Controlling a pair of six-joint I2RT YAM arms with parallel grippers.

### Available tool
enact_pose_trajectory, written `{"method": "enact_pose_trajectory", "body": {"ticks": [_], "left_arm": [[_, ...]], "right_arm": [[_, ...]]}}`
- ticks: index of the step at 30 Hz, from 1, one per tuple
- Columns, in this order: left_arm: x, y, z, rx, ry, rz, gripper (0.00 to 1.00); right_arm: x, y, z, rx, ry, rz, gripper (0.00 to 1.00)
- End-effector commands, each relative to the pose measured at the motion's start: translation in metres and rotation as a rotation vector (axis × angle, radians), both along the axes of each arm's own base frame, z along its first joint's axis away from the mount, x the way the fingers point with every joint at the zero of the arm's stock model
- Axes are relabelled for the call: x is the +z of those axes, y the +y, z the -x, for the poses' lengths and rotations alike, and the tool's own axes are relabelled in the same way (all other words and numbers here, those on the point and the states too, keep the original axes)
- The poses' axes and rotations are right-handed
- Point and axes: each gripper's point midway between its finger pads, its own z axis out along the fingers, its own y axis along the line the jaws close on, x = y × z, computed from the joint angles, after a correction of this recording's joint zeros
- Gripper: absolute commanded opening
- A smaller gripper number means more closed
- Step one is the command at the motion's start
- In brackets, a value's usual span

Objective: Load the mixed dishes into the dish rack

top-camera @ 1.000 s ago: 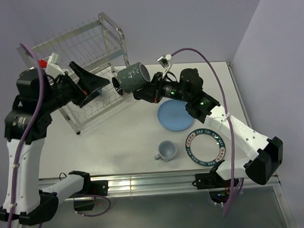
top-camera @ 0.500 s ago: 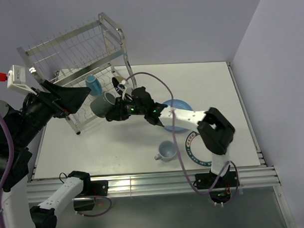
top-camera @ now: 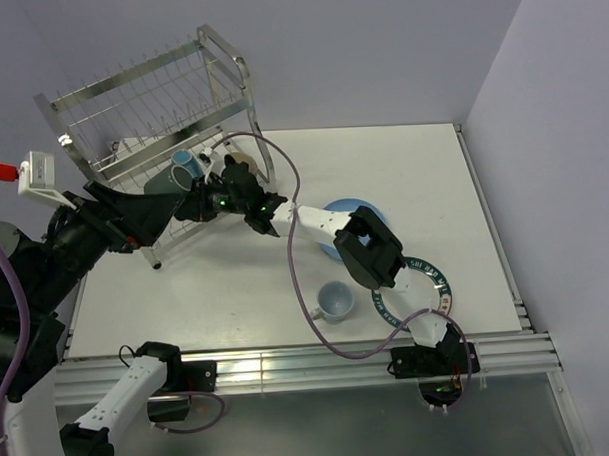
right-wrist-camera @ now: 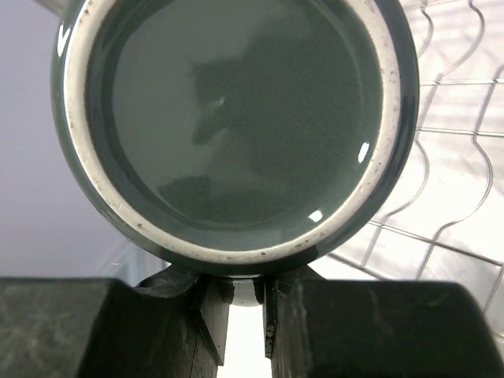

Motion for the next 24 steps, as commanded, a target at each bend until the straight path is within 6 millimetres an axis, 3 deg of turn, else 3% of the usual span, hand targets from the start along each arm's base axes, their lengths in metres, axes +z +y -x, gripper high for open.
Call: {"method": "enact_pose_trajectory", "body": {"ticks": [1, 2, 3, 4, 5, 6, 8, 12, 14, 15, 22, 24], "left_arm": [[0.005, -0.001, 0.006, -0.020, -0.038, -0.009, 0.99], [0.004, -0.001, 0.007, -0.020, -0.037, -0.013, 0.99], [0.003, 0.000, 0.008, -0.016, -0.034, -0.015, 0.99], [0.003, 0.001, 0.009, -0.013, -0.036, -0.014, 0.99], [0.001, 0.001, 0.009, -0.011, -0.033, -0.015, 0.99], [-0.001, 0.001, 0.010, -0.008, -0.028, -0.012, 0.99], [-0.003, 0.001, 0.011, -0.010, -0.025, -0.009, 0.99], [-0.010, 0.002, 0.015, -0.010, -0.006, 0.002, 0.99], [-0.012, 0.001, 0.016, -0.011, -0.005, 0.007, 0.99], [-0.013, 0.001, 0.016, -0.013, -0.002, 0.010, 0.99], [-0.015, 0.002, 0.017, -0.013, -0.004, -0.003, 0.99], [-0.016, 0.001, 0.016, -0.016, -0.006, -0.007, 0.99]], "right_arm": [[0.041, 0.017, -0.010, -0.017, -0.149, -0.080, 0.00], [0.027, 0.022, -0.011, -0.011, -0.147, -0.060, 0.00], [0.036, 0.027, -0.013, -0.006, -0.182, -0.066, 0.00], [0.030, 0.029, -0.015, -0.012, -0.178, -0.045, 0.00], [0.014, 0.033, -0.019, -0.012, -0.183, -0.019, 0.00], [0.023, 0.036, -0.021, -0.014, -0.201, -0.031, 0.00], [0.004, 0.040, -0.029, -0.033, -0.194, 0.007, 0.00], [0.004, 0.046, -0.044, -0.077, -0.238, 0.018, 0.00], [-0.014, 0.048, -0.051, -0.092, -0.245, 0.066, 0.00], [-0.008, 0.049, -0.053, -0.100, -0.255, 0.066, 0.00], [-0.033, 0.044, -0.068, -0.161, -0.279, 0.172, 0.00], [-0.047, 0.038, -0.072, -0.172, -0.286, 0.226, 0.00]]}}
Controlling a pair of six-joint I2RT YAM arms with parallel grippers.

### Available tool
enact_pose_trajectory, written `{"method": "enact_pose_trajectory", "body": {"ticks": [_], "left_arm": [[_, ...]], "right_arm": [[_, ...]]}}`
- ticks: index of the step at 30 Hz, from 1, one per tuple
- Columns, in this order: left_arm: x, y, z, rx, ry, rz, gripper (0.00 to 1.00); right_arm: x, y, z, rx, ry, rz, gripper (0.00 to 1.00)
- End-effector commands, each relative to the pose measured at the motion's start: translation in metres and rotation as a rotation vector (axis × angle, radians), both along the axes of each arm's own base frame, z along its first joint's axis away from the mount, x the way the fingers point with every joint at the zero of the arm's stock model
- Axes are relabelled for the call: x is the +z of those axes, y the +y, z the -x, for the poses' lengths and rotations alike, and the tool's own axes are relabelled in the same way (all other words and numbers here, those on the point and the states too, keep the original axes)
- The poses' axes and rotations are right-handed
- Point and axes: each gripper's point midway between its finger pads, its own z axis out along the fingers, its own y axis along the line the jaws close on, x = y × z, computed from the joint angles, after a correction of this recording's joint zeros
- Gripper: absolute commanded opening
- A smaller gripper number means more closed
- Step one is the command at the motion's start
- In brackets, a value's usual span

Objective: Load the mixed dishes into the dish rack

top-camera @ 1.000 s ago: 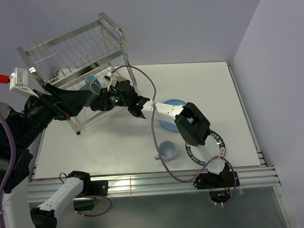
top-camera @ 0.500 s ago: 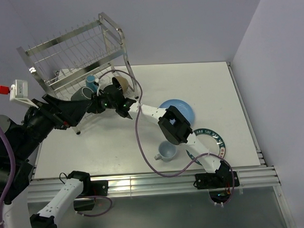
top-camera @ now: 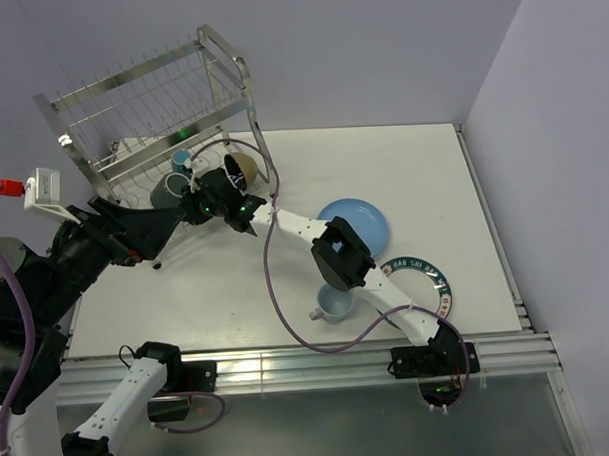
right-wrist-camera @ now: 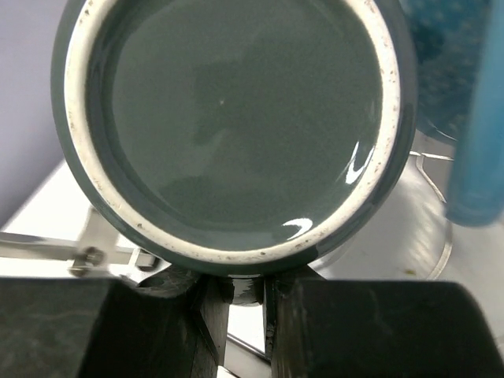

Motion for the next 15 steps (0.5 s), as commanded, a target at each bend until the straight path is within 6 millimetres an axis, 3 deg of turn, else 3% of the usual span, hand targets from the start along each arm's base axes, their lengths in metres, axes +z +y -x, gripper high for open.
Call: {"method": "enact_pose_trajectory", "body": {"ticks": [1, 14, 15], "left_arm": [[0.001, -0.001, 0.002, -0.013, -0.023, -0.008, 0.99], [-0.006, -0.003, 0.003, -0.024, -0.012, -0.015, 0.99], [-0.007, -0.002, 0.003, -0.024, -0.012, -0.015, 0.99]], "right_arm": [[0.046, 0.005, -0.014, -0.033, -0.146, -0.040, 0.00], [0.032, -0.001, -0.018, -0.062, -0.138, 0.022, 0.00], [0.031, -0.002, -0.019, -0.063, -0.137, 0.025, 0.08]]}}
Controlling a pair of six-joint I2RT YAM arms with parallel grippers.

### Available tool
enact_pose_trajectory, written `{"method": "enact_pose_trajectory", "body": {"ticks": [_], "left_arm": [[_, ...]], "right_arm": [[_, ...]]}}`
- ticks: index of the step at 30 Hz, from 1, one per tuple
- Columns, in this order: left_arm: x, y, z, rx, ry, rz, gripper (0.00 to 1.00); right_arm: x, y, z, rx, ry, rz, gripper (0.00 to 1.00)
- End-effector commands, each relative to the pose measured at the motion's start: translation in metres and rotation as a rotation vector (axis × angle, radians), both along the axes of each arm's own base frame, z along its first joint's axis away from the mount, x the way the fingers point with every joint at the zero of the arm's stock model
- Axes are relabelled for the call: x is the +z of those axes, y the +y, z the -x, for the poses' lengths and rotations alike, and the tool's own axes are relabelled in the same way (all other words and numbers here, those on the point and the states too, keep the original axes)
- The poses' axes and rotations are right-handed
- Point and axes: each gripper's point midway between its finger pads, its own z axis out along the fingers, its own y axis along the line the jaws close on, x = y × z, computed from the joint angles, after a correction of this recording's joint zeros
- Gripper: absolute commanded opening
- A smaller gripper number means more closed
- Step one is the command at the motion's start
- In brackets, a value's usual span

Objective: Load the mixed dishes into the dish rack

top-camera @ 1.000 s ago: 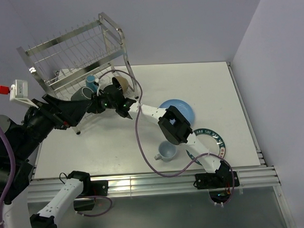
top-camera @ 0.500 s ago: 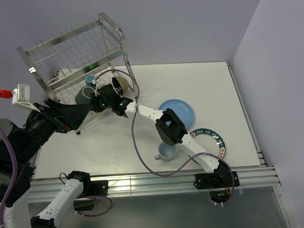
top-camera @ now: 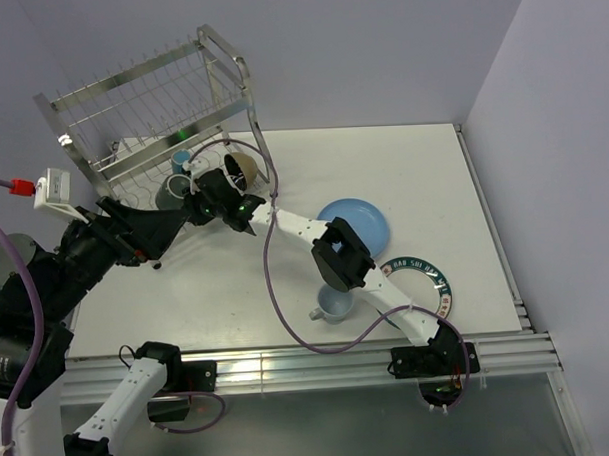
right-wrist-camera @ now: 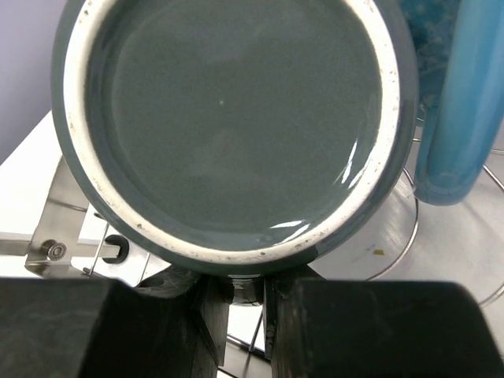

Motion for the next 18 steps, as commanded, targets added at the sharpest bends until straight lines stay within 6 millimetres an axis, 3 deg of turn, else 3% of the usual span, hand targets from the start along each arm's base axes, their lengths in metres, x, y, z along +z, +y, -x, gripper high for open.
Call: {"method": "enact_pose_trajectory", "body": {"ticks": [1, 6, 12, 18], "left_arm": [[0.008, 0.000, 0.008, -0.017, -0.043, -0.006, 0.99], [0.004, -0.001, 0.008, -0.021, -0.032, -0.005, 0.99], [0.002, -0.002, 0.008, -0.024, -0.019, -0.003, 0.99], [-0.004, -0.002, 0.007, -0.021, 0.005, -0.002, 0.99]], "right_arm": [[0.043, 0.012, -0.011, -0.016, -0.098, -0.080, 0.14], [0.044, 0.012, -0.011, -0.012, -0.101, -0.080, 0.53], [0.051, 0.016, -0.007, 0.013, -0.107, -0.103, 0.75], [0.071, 0.014, -0.005, 0.022, -0.125, -0.125, 0.81]]}}
